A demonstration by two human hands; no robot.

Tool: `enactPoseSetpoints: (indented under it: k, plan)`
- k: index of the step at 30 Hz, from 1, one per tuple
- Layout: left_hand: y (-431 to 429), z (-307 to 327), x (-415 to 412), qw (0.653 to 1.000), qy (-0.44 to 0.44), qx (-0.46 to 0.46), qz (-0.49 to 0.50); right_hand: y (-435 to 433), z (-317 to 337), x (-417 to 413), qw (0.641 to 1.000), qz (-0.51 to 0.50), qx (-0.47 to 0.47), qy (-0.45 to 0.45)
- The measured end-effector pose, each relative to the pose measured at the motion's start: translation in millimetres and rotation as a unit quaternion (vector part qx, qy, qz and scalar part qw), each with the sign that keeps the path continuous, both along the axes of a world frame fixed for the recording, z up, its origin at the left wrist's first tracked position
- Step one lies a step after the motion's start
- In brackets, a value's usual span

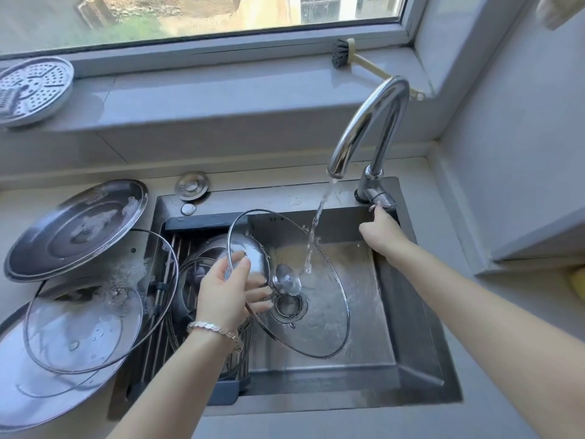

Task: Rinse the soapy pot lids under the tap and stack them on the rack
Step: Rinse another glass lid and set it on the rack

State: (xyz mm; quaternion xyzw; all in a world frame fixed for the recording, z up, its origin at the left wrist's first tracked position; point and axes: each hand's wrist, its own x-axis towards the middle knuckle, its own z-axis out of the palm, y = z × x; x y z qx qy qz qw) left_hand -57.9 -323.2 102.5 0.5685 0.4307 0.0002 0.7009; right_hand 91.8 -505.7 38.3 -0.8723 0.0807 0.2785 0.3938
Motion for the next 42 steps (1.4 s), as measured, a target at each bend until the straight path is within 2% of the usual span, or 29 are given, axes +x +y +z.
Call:
enactPoseSetpoints:
  k: [1, 3, 6, 8, 11, 13, 14, 15, 16, 19, 22, 27, 33, 40, 42]
  plan:
    - [-1, 1, -1, 1.0, 0.005, -0.004, 0.001, -1, 9, -7, 0.998, 0.048, -0.029, -0.007]
    - [-6, 3, -2, 1.0, 0.016, -0.012, -0.005, 1, 30, -28, 0.988, 0.152, -0.007, -0.023]
    - [-14, 5, -1, 0.999, 0.043, 0.0, -0.029, 7, 61, -74, 0.942, 0.321, 0.087, 0.039]
    - [-22, 8, 1, 0.997, 0.059, 0.014, -0.05, 11, 71, -101, 0.915, 0.39, 0.091, 0.037]
    - [-33, 14, 4, 0.995, 0.062, 0.009, -0.077, 13, 68, -122, 0.877, 0.451, -0.037, -0.16]
    - [-39, 20, 5, 0.995, 0.055, 0.003, -0.087, 13, 60, -128, 0.833, 0.434, -0.069, -0.335]
    - [-41, 24, 5, 0.995, 0.046, -0.007, -0.087, 11, 58, -129, 0.822, 0.419, -0.071, -0.38]
    - [-42, 27, 5, 0.995, 0.035, -0.022, -0.09, 7, 58, -126, 0.831, 0.386, -0.059, -0.395]
    - [-43, 29, 4, 0.994, 0.027, -0.037, -0.1, 2, 61, -121, 0.856, 0.354, -0.04, -0.375]
    - [-42, 31, -3, 0.982, 0.045, -0.05, -0.178, -16, 72, -98, 0.942, 0.232, 0.05, -0.236]
    - [-37, 20, -15, 0.967, 0.098, -0.024, -0.233, -25, 77, -85, 0.969, 0.158, 0.135, -0.134]
    - [-27, 1, -35, 0.967, 0.132, 0.019, -0.217, -29, 74, -87, 0.982, 0.082, 0.148, -0.088]
    - [-21, -13, -56, 0.958, 0.138, 0.074, -0.238, -29, 85, -98, 0.976, 0.106, 0.063, -0.181]
    - [-16, -14, -66, 0.954, 0.12, 0.096, -0.257, -21, 125, -102, 0.946, 0.138, 0.038, -0.289]
    - [-12, -13, -67, 0.95, 0.111, 0.108, -0.27, -17, 123, -106, 0.947, 0.144, 0.033, -0.286]
